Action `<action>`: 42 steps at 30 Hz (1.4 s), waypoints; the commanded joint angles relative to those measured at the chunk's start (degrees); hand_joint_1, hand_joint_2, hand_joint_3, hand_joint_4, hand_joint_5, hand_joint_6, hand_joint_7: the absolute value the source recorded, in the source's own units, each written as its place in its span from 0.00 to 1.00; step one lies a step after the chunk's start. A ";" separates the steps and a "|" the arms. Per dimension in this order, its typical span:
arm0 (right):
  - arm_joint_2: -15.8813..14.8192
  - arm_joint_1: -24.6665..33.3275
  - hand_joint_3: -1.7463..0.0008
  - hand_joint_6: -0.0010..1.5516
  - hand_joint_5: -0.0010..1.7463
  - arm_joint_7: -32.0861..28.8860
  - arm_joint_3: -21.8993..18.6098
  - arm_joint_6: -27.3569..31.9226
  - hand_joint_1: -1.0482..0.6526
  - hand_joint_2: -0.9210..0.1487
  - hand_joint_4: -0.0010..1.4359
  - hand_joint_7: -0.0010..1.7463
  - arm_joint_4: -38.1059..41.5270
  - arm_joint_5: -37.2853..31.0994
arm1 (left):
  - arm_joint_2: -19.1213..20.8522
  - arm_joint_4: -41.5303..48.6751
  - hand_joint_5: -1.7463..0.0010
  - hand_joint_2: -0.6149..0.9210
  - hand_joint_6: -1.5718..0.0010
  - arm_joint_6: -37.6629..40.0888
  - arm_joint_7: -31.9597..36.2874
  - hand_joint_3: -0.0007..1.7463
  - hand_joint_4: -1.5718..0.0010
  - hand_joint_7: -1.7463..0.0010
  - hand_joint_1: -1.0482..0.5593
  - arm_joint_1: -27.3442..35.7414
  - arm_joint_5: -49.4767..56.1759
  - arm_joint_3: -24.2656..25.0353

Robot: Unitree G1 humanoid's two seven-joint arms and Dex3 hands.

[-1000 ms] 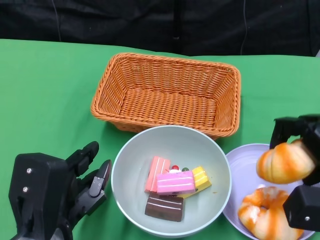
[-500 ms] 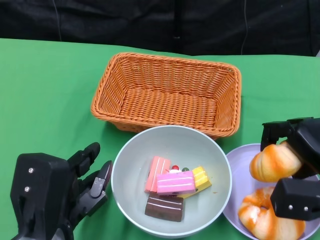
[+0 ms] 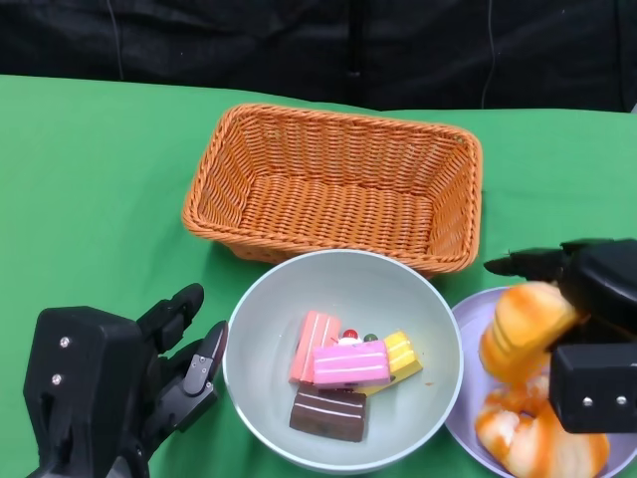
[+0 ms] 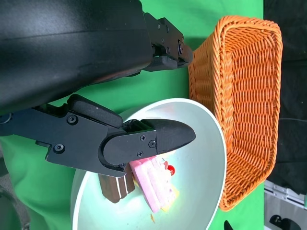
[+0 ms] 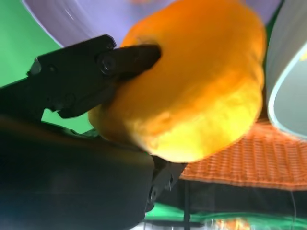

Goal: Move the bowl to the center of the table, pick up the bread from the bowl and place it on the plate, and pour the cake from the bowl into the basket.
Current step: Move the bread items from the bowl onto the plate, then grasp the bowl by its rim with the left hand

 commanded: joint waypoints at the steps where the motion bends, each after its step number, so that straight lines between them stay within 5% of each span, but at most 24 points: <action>1: -2.92 2.22 0.96 0.10 0.08 6.86 -1.48 3.46 0.18 0.00 0.08 0.00 -6.90 2.80 | 0.90 0.11 0.80 1.00 0.87 -0.31 -0.45 0.35 0.97 1.00 0.26 -0.09 0.31 0.30; 16: -7.50 7.80 0.99 0.13 0.07 18.75 -7.00 9.43 0.20 0.00 0.09 0.01 -26.84 8.85 | 1.03 0.66 0.81 1.00 0.87 -0.54 -0.56 0.35 0.96 1.00 0.27 -0.27 0.29 0.67; 30: -6.66 9.21 0.99 0.18 0.08 17.05 -8.67 8.56 0.28 0.00 0.14 0.02 -29.65 8.77 | 1.15 0.61 0.81 1.00 0.87 -0.21 -0.59 0.35 0.97 1.00 0.26 -0.37 0.32 0.69; 42: 5.15 17.63 0.97 0.40 0.24 -1.35 -13.94 0.06 0.46 0.00 0.46 0.09 -33.07 12.71 | 1.90 -1.65 0.80 1.00 0.85 -4.50 0.16 0.33 0.94 0.99 0.28 1.56 3.42 -0.60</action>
